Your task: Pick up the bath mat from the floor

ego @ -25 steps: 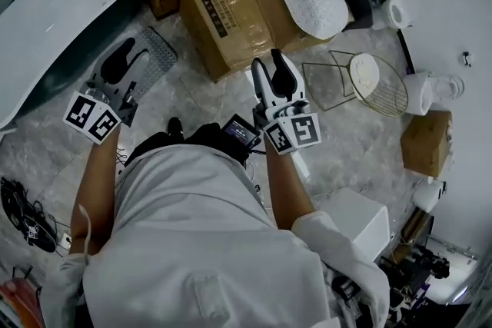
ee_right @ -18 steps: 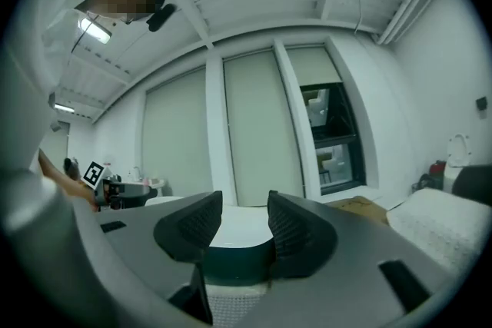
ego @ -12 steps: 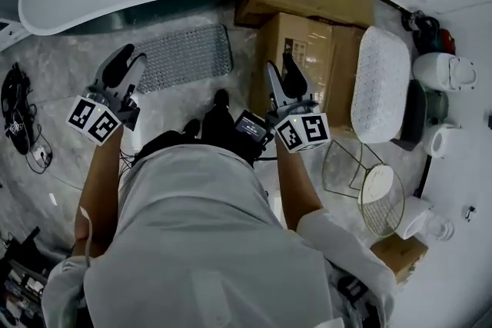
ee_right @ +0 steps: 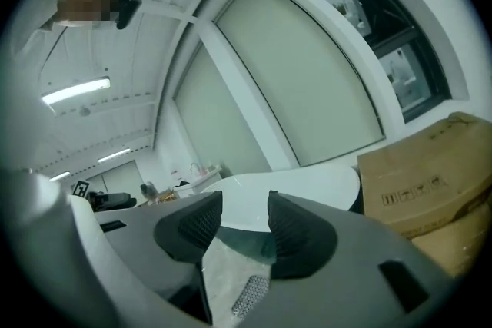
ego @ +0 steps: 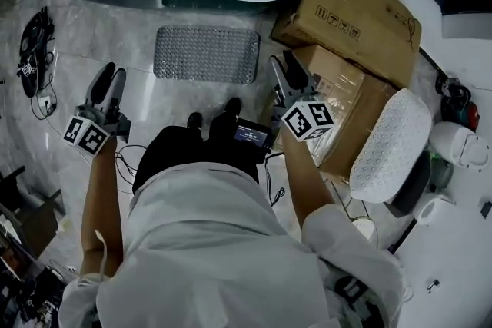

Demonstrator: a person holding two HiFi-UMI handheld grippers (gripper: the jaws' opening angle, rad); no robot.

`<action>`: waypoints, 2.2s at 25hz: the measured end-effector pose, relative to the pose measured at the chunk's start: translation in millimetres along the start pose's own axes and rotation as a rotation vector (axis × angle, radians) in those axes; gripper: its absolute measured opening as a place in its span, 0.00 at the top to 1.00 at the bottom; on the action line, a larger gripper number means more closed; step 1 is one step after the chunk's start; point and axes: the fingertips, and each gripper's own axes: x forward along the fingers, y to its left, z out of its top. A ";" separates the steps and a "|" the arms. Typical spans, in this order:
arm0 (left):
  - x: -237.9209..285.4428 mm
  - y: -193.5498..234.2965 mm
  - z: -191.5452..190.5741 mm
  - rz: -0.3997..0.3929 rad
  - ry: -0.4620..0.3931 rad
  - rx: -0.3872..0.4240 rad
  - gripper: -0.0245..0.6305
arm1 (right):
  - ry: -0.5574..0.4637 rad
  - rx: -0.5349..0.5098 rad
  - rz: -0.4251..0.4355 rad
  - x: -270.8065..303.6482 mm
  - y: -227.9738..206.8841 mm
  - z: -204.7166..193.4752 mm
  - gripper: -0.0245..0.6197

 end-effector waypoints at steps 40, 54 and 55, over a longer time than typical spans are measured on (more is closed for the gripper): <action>63.6 487.5 -570.4 0.277 0.821 -0.285 0.63 | 0.798 0.253 -0.311 100.0 -318.1 -632.6 0.59; 122.3 611.3 -686.5 0.310 0.944 -0.140 0.51 | 0.866 0.106 -0.309 121.7 -432.3 -731.4 0.52; 123.1 616.7 -693.6 0.317 0.953 -0.135 0.51 | 0.871 0.106 -0.301 126.7 -436.7 -734.9 0.52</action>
